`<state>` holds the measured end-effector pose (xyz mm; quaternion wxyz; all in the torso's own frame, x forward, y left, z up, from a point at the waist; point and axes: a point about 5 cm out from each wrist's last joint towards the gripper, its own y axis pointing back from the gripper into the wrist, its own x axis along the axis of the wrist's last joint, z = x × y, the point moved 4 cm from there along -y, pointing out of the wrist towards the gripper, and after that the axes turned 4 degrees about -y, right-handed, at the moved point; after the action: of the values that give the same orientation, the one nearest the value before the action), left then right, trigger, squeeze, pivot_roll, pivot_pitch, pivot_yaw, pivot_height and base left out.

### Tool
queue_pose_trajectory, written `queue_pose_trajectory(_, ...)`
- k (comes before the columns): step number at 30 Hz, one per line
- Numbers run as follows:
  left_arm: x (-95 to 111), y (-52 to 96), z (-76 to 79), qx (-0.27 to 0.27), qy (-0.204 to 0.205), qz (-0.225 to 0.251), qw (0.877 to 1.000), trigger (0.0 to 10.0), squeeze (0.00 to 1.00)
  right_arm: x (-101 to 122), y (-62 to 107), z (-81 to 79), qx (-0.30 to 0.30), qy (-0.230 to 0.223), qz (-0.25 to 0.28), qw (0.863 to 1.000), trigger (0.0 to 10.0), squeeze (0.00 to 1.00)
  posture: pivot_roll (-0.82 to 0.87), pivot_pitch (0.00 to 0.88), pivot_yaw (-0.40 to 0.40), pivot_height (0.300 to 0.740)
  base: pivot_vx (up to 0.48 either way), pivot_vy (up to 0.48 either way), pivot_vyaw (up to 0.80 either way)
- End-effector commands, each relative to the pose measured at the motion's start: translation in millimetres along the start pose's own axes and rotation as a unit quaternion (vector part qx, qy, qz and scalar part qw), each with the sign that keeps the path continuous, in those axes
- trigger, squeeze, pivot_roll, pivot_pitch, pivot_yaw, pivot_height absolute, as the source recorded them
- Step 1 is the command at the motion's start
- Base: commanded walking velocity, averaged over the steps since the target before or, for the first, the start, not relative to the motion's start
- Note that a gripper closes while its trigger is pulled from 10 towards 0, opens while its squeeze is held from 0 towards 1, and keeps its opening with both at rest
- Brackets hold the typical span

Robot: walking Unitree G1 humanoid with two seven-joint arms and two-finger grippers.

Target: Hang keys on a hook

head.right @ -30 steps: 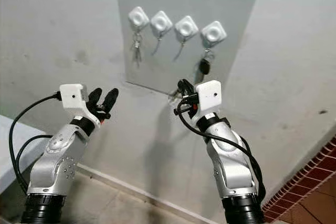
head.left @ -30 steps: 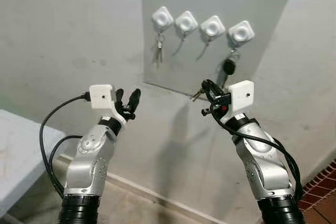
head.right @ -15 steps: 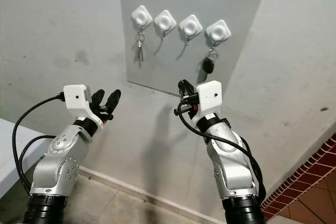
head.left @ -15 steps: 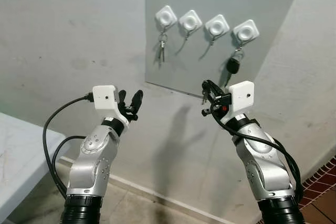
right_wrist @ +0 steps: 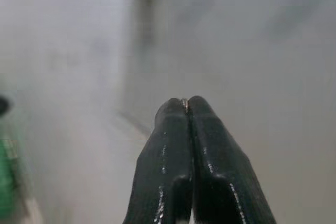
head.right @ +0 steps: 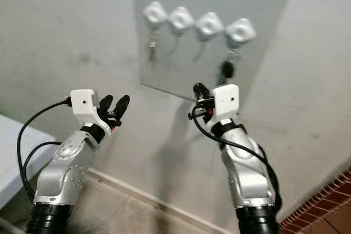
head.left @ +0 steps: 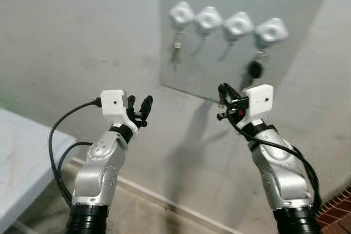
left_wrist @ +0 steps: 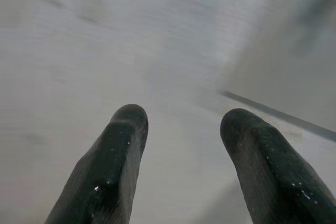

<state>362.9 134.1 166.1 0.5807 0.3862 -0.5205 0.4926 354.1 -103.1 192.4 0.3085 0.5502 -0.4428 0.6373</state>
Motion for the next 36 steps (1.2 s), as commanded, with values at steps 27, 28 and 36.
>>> queue_pose_trajectory(27, 10, -8.2, 25.4, -0.051, -0.036, 0.007, 0.998, 10.0, 0.00, 11, -0.6, 10.3, -0.018, 0.000, 0.016, 1.000, 10.0, 0.00, 0.20, 0.000, -0.016, 0.736, 0.000, 0.000, 0.00)
queue_pose_trajectory(28, 13, -8.4, 27.1, -0.055, -0.032, 0.013, 0.998, 10.0, 0.00, 12, -0.9, 10.4, -0.018, -0.001, 0.018, 1.000, 10.0, 0.00, 0.20, 0.000, -0.015, 0.736, 0.000, 0.000, 0.00)
queue_pose_trajectory(36, 30, -12.0, 49.2, -0.108, -0.029, 0.040, 0.993, 10.0, 0.00, 25, -10.5, 10.3, -0.012, -0.009, 0.042, 0.999, 10.0, 0.00, 0.20, 0.000, -0.012, 0.736, 0.000, 0.000, 0.00)
